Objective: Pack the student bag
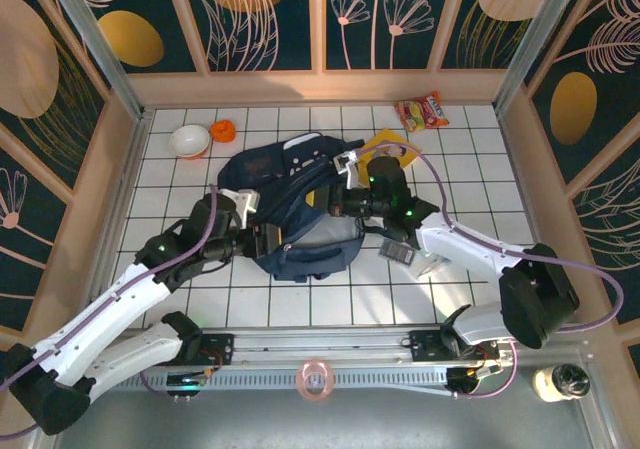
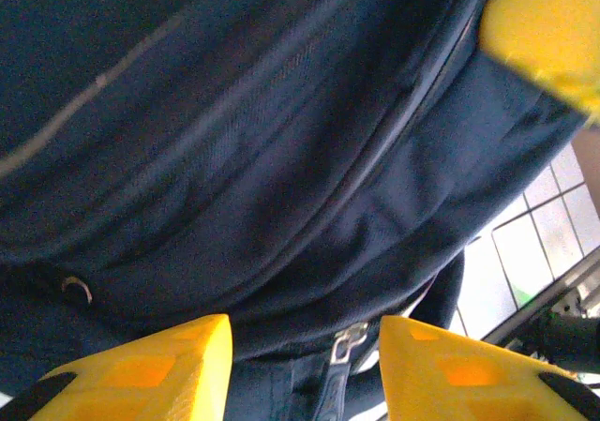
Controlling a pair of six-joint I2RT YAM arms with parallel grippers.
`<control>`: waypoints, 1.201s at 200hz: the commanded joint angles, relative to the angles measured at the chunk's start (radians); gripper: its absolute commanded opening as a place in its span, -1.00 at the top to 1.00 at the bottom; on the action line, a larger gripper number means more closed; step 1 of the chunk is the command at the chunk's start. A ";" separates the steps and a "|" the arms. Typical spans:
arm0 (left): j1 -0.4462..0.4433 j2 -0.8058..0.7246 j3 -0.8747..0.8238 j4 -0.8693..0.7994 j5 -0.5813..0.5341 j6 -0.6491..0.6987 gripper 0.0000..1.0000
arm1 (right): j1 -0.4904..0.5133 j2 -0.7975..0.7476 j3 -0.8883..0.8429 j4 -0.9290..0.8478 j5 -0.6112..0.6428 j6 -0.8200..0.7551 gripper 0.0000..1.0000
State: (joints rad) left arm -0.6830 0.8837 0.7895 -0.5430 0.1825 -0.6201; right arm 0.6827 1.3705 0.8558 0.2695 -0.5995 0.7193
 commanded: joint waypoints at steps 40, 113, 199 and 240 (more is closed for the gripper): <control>-0.061 0.106 0.003 0.004 0.041 0.035 0.08 | -0.012 0.026 0.092 0.129 0.007 0.037 1.00; -0.093 0.115 0.012 0.003 0.020 0.051 0.12 | -0.025 0.042 0.106 0.117 0.081 0.068 1.00; -0.093 0.117 -0.009 0.031 -0.011 0.067 0.16 | -0.029 0.066 0.126 0.140 0.072 0.093 1.00; -0.092 0.149 -0.016 0.060 -0.112 0.067 0.20 | -0.025 0.053 0.128 0.136 0.064 0.091 1.00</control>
State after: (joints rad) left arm -0.7712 1.0142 0.7757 -0.5156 0.1452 -0.5659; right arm 0.6617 1.4433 0.9272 0.2993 -0.5468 0.8181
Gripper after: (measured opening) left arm 0.422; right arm 0.071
